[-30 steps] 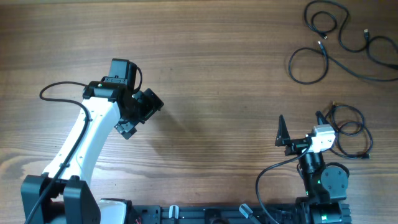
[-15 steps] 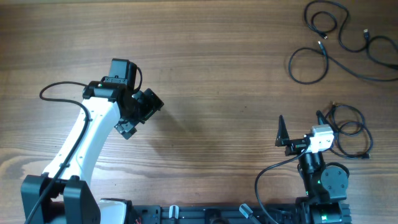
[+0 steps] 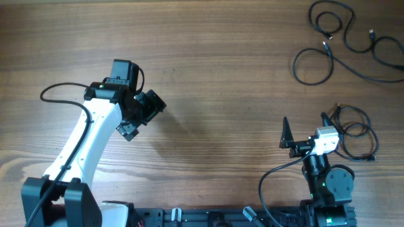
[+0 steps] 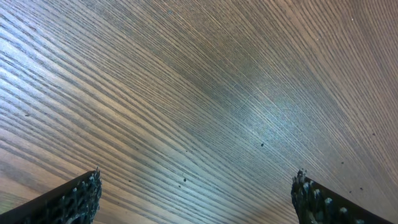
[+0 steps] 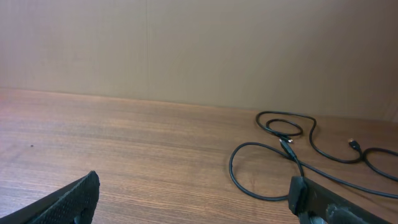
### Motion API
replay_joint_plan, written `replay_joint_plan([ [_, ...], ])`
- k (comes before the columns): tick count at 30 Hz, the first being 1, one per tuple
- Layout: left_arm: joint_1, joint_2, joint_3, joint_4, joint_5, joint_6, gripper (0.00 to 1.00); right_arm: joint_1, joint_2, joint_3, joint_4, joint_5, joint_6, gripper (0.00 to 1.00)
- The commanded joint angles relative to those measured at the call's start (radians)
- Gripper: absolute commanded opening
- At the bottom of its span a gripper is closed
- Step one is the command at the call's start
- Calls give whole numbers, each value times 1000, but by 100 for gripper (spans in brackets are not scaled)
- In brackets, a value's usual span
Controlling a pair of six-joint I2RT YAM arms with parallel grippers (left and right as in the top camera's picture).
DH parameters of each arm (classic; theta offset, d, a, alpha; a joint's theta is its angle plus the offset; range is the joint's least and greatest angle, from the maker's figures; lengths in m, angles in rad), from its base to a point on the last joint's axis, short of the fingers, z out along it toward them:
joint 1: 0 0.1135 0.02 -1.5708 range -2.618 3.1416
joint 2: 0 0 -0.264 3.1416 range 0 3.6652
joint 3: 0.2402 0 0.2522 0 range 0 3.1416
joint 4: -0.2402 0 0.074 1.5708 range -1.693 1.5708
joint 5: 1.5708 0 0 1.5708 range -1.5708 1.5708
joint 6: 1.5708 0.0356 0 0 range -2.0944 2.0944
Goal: Untangle cables
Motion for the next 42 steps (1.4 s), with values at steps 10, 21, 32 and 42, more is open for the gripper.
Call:
replay_joint_plan([
  [10, -2, 0, -1, 2, 5, 5, 100, -5, -14, -3, 3, -15, -1, 100],
  [21, -2, 0, -1, 2, 5, 5, 100, -5, -14, -3, 3, -15, -1, 100],
  [32, -2, 2, -1, 2, -37, 5, 100, -5, -14, -3, 3, -15, -1, 100],
  [42, -5, -68, -3, 59, -60, 5, 100, -5, -14, -3, 3, -15, -1, 100],
])
